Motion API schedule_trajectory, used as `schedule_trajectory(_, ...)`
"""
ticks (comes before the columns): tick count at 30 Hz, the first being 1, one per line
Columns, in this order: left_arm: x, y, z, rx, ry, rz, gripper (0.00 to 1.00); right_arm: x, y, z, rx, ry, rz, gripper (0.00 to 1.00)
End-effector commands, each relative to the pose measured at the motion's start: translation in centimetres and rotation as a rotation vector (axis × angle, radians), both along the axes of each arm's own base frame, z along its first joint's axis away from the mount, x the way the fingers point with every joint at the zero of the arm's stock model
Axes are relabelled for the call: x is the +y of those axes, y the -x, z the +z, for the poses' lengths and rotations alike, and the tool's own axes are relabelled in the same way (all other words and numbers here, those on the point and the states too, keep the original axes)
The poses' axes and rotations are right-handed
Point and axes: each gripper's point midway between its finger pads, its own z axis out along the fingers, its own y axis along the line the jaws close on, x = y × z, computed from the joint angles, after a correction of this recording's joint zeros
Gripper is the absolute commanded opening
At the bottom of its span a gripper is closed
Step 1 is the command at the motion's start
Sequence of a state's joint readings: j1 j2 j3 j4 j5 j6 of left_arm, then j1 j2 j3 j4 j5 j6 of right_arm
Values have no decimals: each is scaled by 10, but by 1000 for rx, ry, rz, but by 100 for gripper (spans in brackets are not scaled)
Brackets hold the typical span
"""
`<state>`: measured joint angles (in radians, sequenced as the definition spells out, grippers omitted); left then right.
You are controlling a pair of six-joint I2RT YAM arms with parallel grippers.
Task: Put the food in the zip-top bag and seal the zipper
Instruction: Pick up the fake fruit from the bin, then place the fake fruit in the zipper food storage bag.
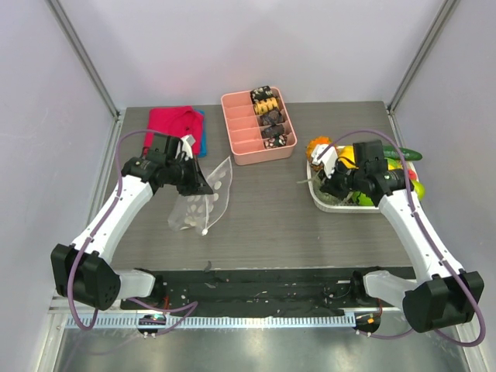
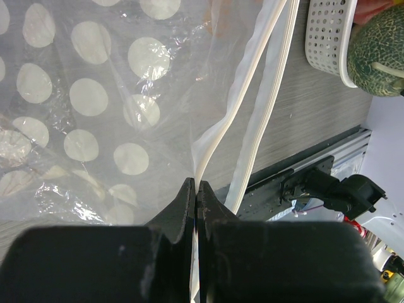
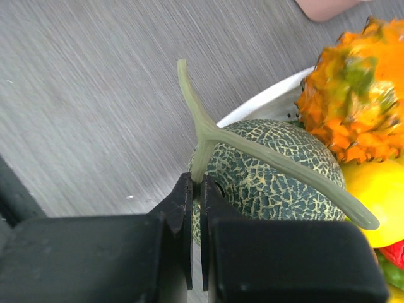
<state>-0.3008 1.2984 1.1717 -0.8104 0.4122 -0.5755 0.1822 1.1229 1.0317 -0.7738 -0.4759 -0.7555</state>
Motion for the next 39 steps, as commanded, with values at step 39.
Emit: schedule_trajectory(39, -93, 13, 35, 346, 689, -180, 0, 201, 46, 271, -87, -1196, 249, 1)
